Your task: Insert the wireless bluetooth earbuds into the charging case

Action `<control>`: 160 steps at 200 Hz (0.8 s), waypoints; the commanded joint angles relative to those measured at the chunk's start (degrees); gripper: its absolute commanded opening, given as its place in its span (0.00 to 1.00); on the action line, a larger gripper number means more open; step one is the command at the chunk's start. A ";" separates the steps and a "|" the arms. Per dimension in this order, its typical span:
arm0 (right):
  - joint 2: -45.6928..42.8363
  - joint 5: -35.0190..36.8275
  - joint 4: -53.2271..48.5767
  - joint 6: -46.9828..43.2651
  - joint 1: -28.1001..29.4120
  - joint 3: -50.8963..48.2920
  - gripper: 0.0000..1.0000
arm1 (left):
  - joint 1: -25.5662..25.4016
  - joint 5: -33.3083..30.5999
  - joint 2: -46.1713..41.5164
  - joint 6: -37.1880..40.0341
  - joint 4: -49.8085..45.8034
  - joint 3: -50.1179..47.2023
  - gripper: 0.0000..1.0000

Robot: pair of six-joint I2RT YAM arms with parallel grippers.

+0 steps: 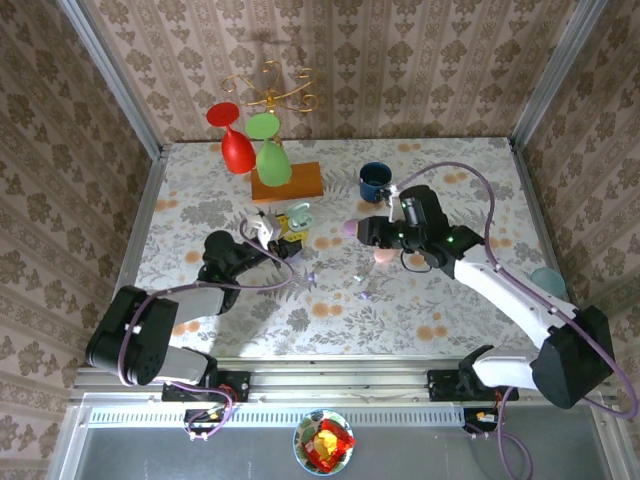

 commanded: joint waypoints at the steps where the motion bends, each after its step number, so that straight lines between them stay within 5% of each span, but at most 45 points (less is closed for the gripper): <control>1: 1.42 -1.22 4.39 11.67 0.25 -4.98 0.49 | 0.23 0.96 -1.65 -0.57 1.70 -0.59 0.37; 55: 9.67 -3.33 16.89 22.93 1.92 -12.43 0.43 | 0.23 1.32 -1.57 -0.22 1.05 -0.33 0.37; 160: 20.17 -3.72 24.73 28.03 3.19 -13.63 0.32 | 0.26 1.21 -1.92 0.29 0.17 -0.37 0.38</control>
